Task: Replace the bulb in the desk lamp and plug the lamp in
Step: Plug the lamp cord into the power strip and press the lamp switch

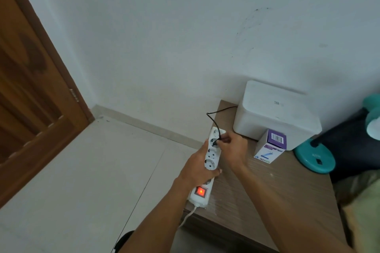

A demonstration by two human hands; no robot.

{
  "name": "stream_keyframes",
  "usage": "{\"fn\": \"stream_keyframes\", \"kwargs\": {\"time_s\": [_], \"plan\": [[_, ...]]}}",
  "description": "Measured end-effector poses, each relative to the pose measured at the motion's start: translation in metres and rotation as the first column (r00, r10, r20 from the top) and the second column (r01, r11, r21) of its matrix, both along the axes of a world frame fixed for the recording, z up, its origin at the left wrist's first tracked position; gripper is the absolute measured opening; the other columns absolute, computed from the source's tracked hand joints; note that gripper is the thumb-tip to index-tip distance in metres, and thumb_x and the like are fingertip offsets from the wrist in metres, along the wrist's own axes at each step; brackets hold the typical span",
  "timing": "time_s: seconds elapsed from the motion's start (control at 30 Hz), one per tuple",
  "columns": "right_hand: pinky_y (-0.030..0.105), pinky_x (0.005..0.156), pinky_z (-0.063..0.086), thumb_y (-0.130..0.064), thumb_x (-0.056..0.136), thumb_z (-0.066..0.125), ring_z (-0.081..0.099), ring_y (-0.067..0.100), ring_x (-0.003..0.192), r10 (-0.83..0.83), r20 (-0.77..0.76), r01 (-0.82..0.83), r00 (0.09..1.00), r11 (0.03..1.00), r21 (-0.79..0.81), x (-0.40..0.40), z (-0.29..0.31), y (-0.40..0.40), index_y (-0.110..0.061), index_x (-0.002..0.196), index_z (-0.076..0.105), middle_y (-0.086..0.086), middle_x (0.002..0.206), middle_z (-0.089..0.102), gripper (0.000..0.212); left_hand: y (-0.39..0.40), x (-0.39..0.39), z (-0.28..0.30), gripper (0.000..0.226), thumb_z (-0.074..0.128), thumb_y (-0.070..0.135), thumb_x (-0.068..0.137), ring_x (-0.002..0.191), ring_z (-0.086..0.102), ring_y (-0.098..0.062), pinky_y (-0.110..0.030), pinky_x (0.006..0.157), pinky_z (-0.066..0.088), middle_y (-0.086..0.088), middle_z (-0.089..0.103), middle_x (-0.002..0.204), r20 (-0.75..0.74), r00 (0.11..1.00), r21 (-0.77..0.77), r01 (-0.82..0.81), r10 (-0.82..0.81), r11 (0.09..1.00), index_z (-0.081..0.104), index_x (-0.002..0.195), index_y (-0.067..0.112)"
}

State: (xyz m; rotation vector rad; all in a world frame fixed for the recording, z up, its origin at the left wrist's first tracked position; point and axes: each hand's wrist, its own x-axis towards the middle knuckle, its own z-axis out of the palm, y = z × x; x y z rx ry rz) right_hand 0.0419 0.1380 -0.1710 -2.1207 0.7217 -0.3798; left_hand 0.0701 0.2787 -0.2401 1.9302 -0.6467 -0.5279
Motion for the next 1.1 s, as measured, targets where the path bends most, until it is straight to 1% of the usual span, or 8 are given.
{"fn": "stream_keyframes", "kwargs": {"time_s": [0.2, 0.4, 0.6, 0.73, 0.83, 0.9, 1.03, 1.1], "plan": [[0.031, 0.063, 0.057, -0.016, 0.083, 0.073, 0.065, 0.005, 0.07, 0.025, -0.036, -0.031, 0.999, 0.987, -0.158, 0.001, -0.009, 0.004, -0.019, 0.088, 0.075, -0.009, 0.079, 0.071, 0.007, 0.0, -0.003, 0.003, 0.1, 0.084, 0.038, 0.083, 0.114, 0.068, -0.015, -0.025, 0.097, 0.052, -0.002, 0.067, 0.133, 0.01, 1.0, 0.022, -0.008, 0.007, 1.0, 0.021, 0.161, 0.028], [0.036, 0.06, 0.057, -0.018, 0.083, 0.071, 0.065, 0.008, 0.067, 0.003, -0.056, -0.014, 0.998, 0.982, -0.19, -0.002, -0.011, 0.001, -0.019, 0.086, 0.075, -0.006, 0.077, 0.072, 0.005, -0.002, -0.005, 0.008, 0.1, 0.083, 0.037, 0.084, 0.115, 0.068, -0.015, -0.027, 0.099, 0.053, -0.001, 0.066, 0.133, 0.027, 1.0, 0.057, 0.007, -0.009, 0.998, 0.019, 0.161, 0.028], [0.03, 0.067, 0.058, -0.017, 0.083, 0.075, 0.066, 0.004, 0.073, 0.053, -0.099, -0.065, 0.994, 0.99, -0.126, 0.002, -0.011, -0.002, -0.019, 0.093, 0.077, -0.005, 0.088, 0.075, 0.01, 0.001, -0.004, 0.005, 0.1, 0.083, 0.04, 0.082, 0.112, 0.069, -0.016, -0.026, 0.095, 0.053, 0.002, 0.067, 0.127, 0.005, 1.0, 0.082, -0.017, 0.017, 0.997, 0.021, 0.159, 0.033], [0.02, 0.071, 0.052, -0.023, 0.088, 0.072, 0.066, 0.006, 0.084, 0.159, -0.135, -0.178, 0.978, 0.975, -0.137, -0.003, -0.001, -0.014, -0.014, 0.111, 0.074, -0.001, 0.104, 0.075, 0.025, 0.001, -0.004, 0.012, 0.102, 0.083, 0.037, 0.084, 0.106, 0.068, -0.014, -0.024, 0.091, 0.053, 0.0, 0.066, 0.127, 0.01, 1.0, 0.111, -0.01, 0.009, 0.994, 0.017, 0.161, 0.029], [0.027, 0.079, 0.055, -0.034, 0.091, 0.067, 0.067, 0.007, 0.091, 0.14, -0.122, -0.161, 0.983, 0.97, -0.184, -0.018, -0.001, -0.019, -0.018, 0.118, 0.071, -0.002, 0.109, 0.074, 0.03, 0.001, -0.008, 0.013, 0.091, 0.083, 0.041, 0.082, 0.099, 0.068, -0.011, -0.031, 0.094, 0.057, 0.004, 0.067, 0.119, 0.02, 0.999, 0.142, -0.036, 0.033, 0.989, 0.03, 0.155, 0.031], [0.022, 0.075, 0.053, -0.032, 0.094, 0.063, 0.066, 0.004, 0.087, 0.154, -0.124, -0.175, 0.98, 0.967, -0.185, -0.032, -0.002, -0.019, -0.019, 0.117, 0.07, -0.002, 0.109, 0.074, 0.027, 0.001, -0.011, 0.013, 0.084, 0.083, 0.044, 0.08, 0.096, 0.07, -0.01, -0.037, 0.093, 0.06, 0.005, 0.069, 0.115, 0.038, 0.997, 0.155, -0.067, 0.061, 0.986, 0.037, 0.149, 0.032], [0.025, 0.084, 0.053, -0.028, 0.096, 0.059, 0.065, 0.008, 0.096, 0.13, -0.127, -0.151, 0.983, 0.973, -0.173, -0.06, -0.005, -0.022, -0.017, 0.123, 0.067, -0.001, 0.116, 0.071, 0.03, 0.002, -0.018, 0.022, 0.085, 0.079, 0.04, 0.086, 0.1, 0.066, -0.011, -0.024, 0.085, 0.053, 0.0, 0.066, 0.127, 0.123, 0.991, 0.212, -0.08, 0.054, 0.974, 0.03, 0.154, 0.029], [0.029, 0.092, 0.052, -0.029, 0.096, 0.059, 0.065, 0.01, 0.104, 0.09, -0.158, -0.118, 0.983, 0.978, -0.175, -0.075, -0.009, -0.029, -0.019, 0.126, 0.066, -0.001, 0.12, 0.07, 0.032, 0.001, -0.022, 0.024, 0.085, 0.076, 0.042, 0.088, 0.109, 0.066, -0.016, -0.025, 0.088, 0.052, -0.002, 0.061, 0.138, 0.186, 0.981, 0.254, -0.092, 0.045, 0.963, 0.027, 0.155, 0.025]]}}
